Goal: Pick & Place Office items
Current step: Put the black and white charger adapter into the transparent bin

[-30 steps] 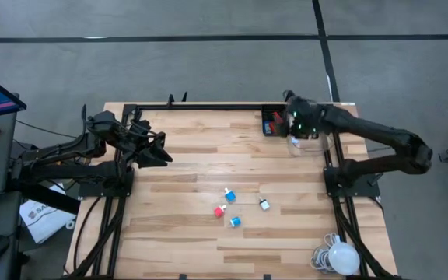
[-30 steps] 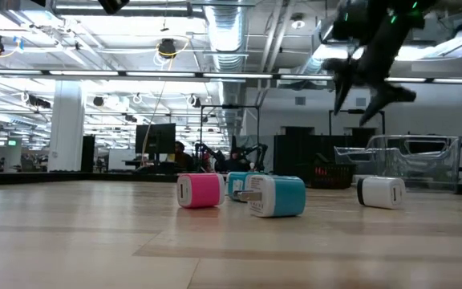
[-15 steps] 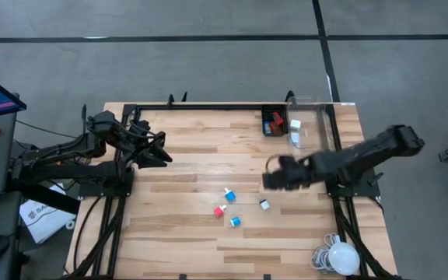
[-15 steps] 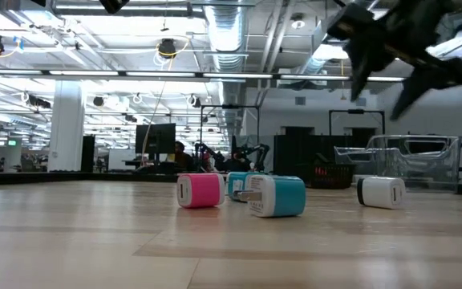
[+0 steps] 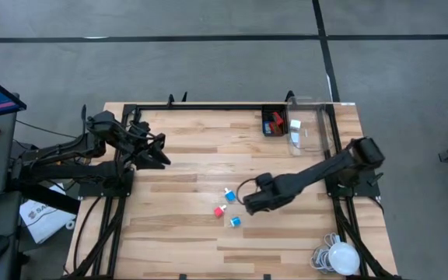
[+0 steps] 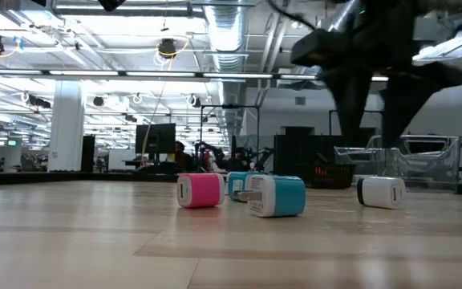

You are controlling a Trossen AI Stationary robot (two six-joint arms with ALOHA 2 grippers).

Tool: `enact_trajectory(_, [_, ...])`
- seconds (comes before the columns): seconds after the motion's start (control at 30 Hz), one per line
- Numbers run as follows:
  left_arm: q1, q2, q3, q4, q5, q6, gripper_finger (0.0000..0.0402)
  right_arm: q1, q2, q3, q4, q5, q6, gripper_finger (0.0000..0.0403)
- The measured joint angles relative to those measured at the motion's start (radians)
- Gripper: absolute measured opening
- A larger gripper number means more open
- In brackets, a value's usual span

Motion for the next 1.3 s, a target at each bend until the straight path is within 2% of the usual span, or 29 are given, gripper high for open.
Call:
enact_trajectory(0.2, [0.000, -0.004, 0.000, -0.001, 0.017, -0.009, 0.0117, -0.003, 0.107, 0.077, 0.002, -0.029, -0.097, 0.0194])
enact_trajectory(0.4, [0.000, -0.023, 0.001, -0.004, 0.021, -0.014, 0.0117, 0.004, 0.127, 0.078, -0.048, -0.037, -0.097, 0.0178])
enact_trajectory(0.8, [0.000, -0.043, 0.001, -0.001, 0.027, -0.026, 0.0117, 0.001, 0.167, 0.077, -0.038, -0.025, -0.146, 0.0229])
enact_trajectory(0.97, [0.000, -0.053, 0.001, 0.003, 0.027, -0.032, 0.0117, -0.005, 0.183, 0.065, -0.064, -0.026, -0.150, 0.0232])
enact_trajectory(1.07, [0.000, -0.059, 0.001, -0.001, 0.027, -0.037, 0.0117, -0.002, 0.182, 0.035, -0.003, -0.034, -0.139, 0.0232])
enact_trajectory(1.3, [0.000, -0.059, 0.001, 0.001, 0.029, -0.051, 0.0117, -0.018, 0.181, 0.013, 0.018, -0.040, -0.140, 0.0225])
